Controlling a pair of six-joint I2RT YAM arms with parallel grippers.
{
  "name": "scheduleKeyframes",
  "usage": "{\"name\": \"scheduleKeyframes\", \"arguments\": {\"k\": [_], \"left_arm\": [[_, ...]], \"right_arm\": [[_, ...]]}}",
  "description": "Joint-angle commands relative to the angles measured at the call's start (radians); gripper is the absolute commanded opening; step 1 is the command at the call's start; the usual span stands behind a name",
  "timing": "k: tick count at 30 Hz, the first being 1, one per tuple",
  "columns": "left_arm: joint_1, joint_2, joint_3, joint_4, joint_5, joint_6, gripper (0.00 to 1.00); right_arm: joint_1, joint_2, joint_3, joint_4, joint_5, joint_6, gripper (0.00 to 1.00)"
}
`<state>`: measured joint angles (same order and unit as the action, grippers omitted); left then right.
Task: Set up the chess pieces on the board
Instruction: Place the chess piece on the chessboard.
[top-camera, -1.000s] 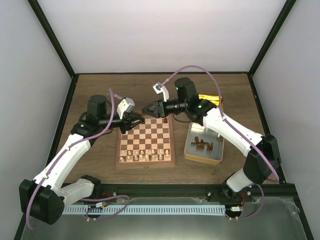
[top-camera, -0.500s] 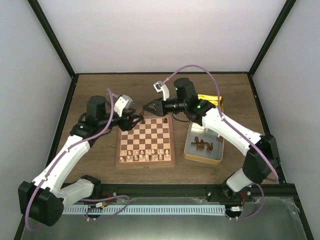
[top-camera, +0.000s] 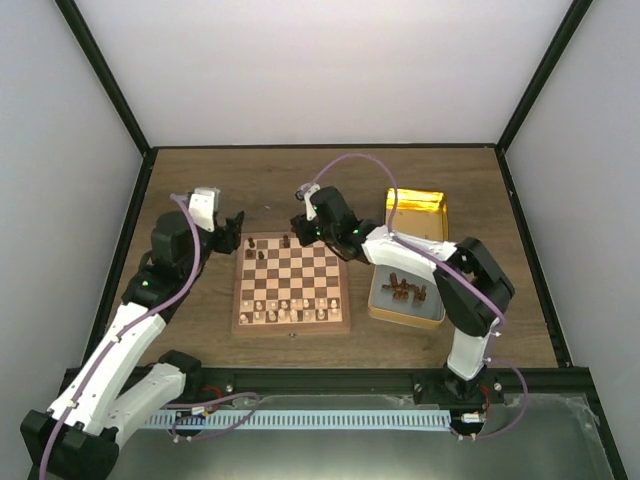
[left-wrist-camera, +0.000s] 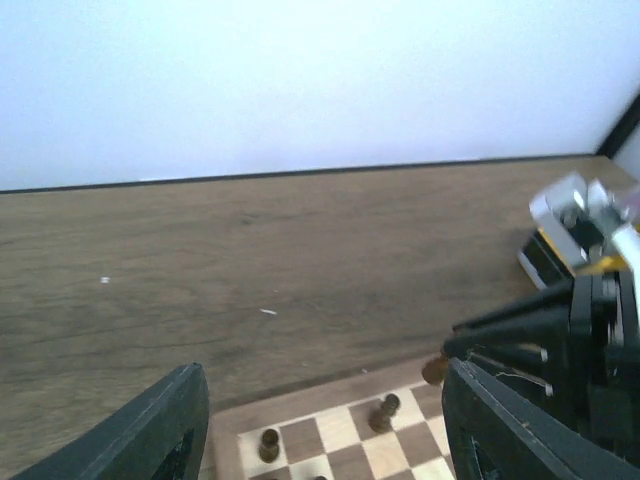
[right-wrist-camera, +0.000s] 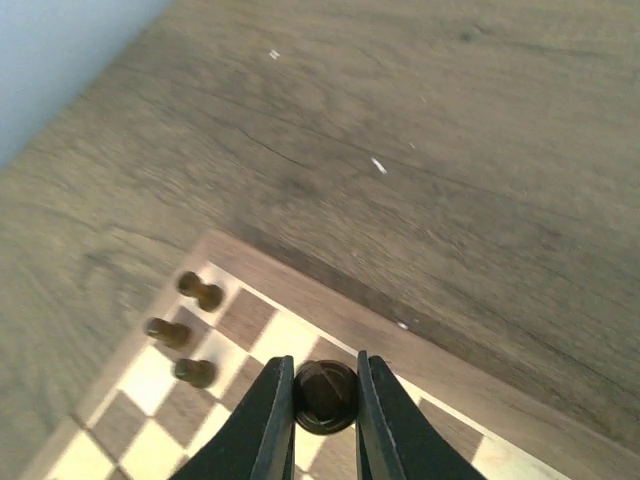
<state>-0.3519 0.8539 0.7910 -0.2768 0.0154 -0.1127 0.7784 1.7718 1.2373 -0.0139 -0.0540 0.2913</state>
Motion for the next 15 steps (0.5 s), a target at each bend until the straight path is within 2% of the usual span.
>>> {"name": "scheduleKeyframes", "arguments": {"k": [1,15], "left_arm": [[0.002,-0.043,-0.033,0.043,-0.152,-0.030,0.67],[0.004,-0.035,-0.053,0.049,-0.157,-0.030,0.68]], "right_arm": [[0.016,0.031,-0.013,0.077,0.131,-0.014,0.03],[0.028,0.141,-0.044,0.166,0.089,-0.032,0.04]]}}
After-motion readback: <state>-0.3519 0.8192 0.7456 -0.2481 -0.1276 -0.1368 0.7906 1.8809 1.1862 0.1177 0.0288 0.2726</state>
